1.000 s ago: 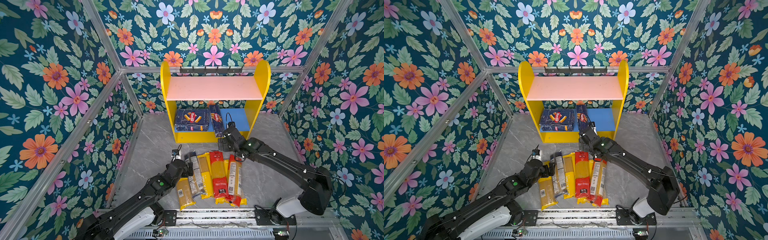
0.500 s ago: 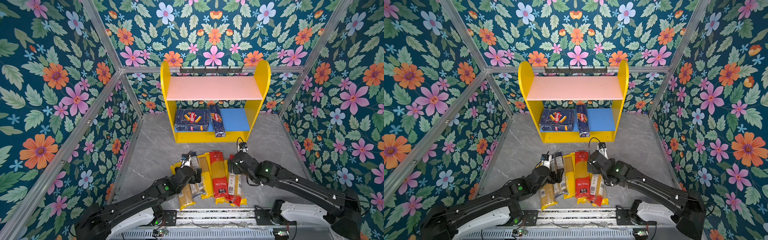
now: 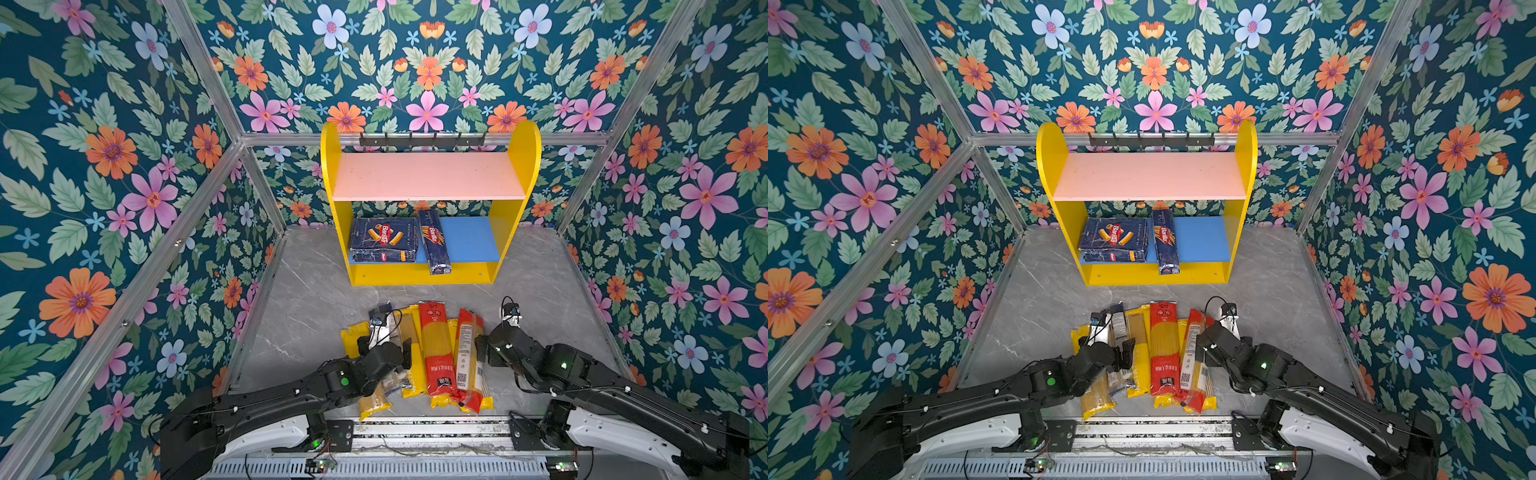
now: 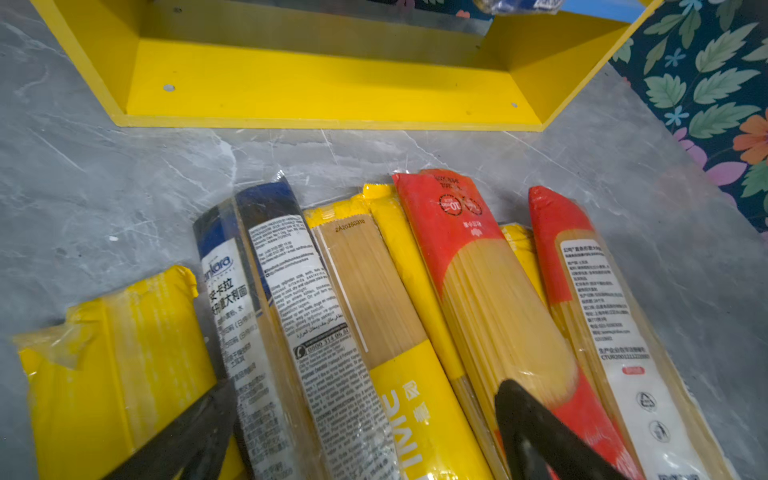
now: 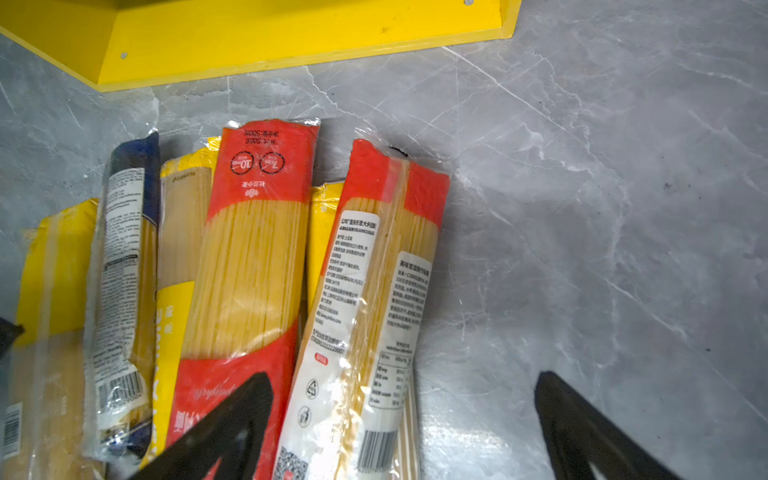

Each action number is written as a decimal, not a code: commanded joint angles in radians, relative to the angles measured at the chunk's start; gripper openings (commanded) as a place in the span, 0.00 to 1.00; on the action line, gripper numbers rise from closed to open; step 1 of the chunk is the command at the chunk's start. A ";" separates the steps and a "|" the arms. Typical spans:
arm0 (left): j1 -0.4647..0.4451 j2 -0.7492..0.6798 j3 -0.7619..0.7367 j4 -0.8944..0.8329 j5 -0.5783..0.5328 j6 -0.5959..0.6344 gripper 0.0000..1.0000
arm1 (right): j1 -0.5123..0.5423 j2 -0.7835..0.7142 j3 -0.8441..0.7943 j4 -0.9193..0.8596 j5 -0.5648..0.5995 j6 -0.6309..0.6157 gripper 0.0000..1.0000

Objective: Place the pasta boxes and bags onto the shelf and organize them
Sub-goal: 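Open the right gripper and withdraw it from the shelf toward the pile, then lower the right gripper onto the red-and-yellow spaghetti bag and grasp it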

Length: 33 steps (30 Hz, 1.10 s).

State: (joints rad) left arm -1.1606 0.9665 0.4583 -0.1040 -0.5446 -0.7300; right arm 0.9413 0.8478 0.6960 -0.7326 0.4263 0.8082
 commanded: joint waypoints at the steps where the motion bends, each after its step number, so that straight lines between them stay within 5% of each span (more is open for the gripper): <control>1: 0.001 -0.015 0.001 -0.013 -0.076 -0.011 1.00 | 0.001 -0.009 -0.009 -0.004 0.012 0.008 0.99; 16: 0.018 0.104 0.073 -0.045 -0.134 0.056 1.00 | 0.001 0.060 0.000 0.016 0.028 -0.027 0.99; 21: 0.112 0.119 0.071 0.019 -0.023 0.099 1.00 | 0.001 0.077 0.018 0.032 0.031 -0.048 0.99; 26: 0.242 0.054 0.002 0.063 0.111 0.087 1.00 | 0.001 0.124 0.033 0.061 0.009 -0.055 0.99; 33: 0.271 -0.098 -0.055 -0.017 0.089 0.069 1.00 | 0.001 0.188 0.035 0.106 -0.045 -0.037 0.99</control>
State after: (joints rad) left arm -0.8948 0.8989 0.4129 -0.0879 -0.4603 -0.6521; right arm 0.9413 1.0264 0.7300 -0.6586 0.4057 0.7593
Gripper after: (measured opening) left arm 0.997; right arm 0.992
